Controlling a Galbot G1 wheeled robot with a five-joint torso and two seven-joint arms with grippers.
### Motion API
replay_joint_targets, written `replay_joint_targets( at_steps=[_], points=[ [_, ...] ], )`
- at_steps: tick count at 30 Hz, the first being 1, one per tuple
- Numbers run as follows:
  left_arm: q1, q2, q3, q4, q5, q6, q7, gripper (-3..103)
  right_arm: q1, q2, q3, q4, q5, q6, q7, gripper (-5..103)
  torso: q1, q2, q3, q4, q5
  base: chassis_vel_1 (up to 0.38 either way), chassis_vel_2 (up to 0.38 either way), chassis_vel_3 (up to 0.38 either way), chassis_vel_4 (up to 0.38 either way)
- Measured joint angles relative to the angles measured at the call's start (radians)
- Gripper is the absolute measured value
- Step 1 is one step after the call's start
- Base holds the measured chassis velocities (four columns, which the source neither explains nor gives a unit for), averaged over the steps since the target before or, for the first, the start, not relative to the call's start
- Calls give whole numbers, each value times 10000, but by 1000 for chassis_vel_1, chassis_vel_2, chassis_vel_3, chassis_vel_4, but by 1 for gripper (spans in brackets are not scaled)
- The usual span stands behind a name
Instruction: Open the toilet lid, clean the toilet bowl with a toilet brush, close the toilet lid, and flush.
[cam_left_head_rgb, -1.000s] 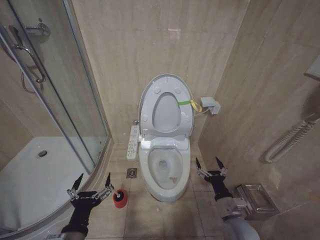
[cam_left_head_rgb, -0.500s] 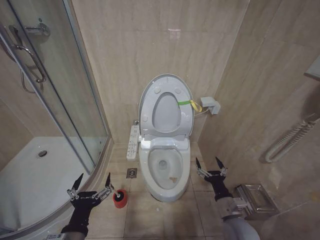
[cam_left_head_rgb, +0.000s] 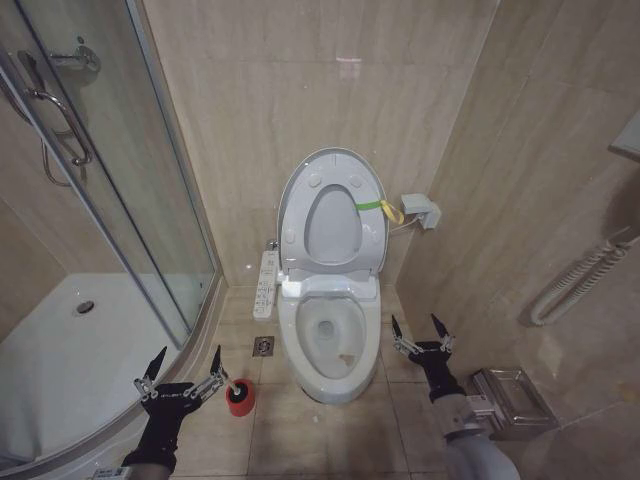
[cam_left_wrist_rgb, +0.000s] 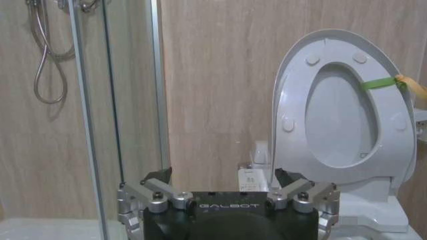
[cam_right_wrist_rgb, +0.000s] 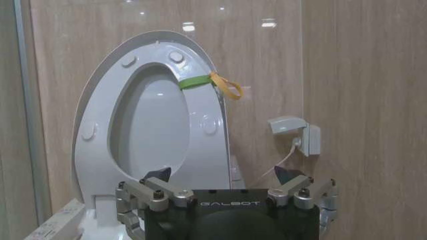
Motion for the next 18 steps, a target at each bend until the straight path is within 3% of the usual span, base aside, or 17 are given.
replay_joint_targets(
  at_steps=[18],
  points=[
    [-483, 148, -60, 447, -280, 157, 80, 100, 0, 0, -1, 0, 0, 0, 0, 100, -1, 0, 0, 3, 4, 0, 0, 0, 0]
  ],
)
